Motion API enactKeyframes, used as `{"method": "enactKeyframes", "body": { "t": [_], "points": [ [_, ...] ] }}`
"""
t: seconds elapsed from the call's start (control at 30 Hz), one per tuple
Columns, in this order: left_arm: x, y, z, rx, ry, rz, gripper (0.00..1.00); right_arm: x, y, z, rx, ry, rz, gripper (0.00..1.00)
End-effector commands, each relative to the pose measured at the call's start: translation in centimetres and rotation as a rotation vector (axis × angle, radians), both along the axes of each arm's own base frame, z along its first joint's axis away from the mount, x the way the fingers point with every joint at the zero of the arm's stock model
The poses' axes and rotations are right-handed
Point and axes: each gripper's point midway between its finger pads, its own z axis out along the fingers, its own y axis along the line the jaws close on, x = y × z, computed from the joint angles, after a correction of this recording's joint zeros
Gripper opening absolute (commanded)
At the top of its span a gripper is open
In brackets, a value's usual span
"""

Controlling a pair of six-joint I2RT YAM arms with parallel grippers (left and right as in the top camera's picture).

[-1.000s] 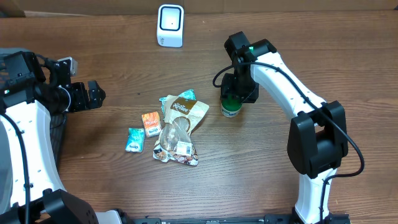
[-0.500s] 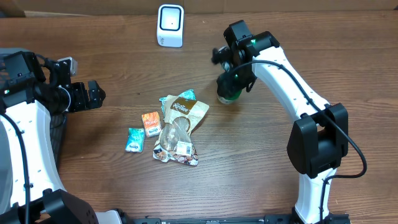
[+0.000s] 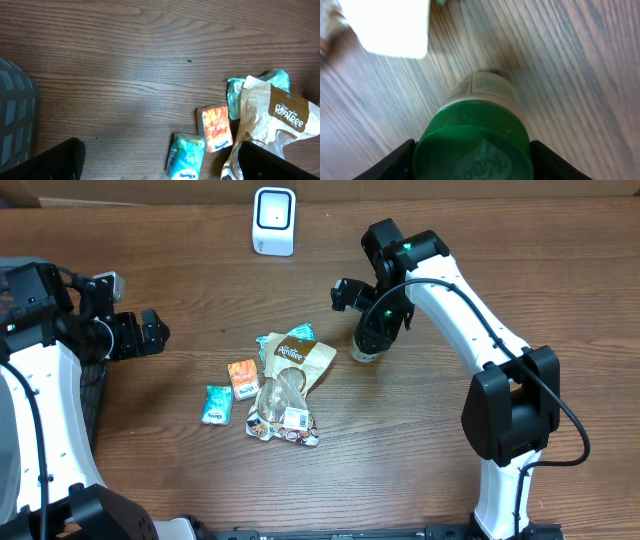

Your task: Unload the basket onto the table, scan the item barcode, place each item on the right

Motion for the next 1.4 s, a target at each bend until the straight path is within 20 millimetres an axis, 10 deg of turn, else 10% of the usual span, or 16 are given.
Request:
{"method": "enactKeyframes", "body": {
  "t": [0.0,0.5,0.87,1.0,1.37],
  "points": [
    [0.5,-0.3,0.8,0.005,-0.029,-0.031,1.0,-0.3,2.4,1.7,0.12,0.075,-0.244,0.61],
    [0.5,-0.3,0.8,0.005,-0.029,-0.031,1.0,3.1,-1.7,0.3,-0.06,-0.014,-0.961,0.6],
    [0.5,-0.3,0.8,0.005,-0.029,-0.031,1.0,2.9,-1.7,-2.8,-0.056,-0.011,-0.973,0.74],
    [0.5,-0.3,0.8,0.005,-0.029,-0.031,1.0,3.3,-1.6,-3.0,-0.044,-0.023,-0.973,1.0],
    [0.5,-0.3,0.8,0.005,-0.029,-0.031,1.0,5.0,-0.9,-2.5,0.014,-0.081,-0.946,0.99]
  ]
}}
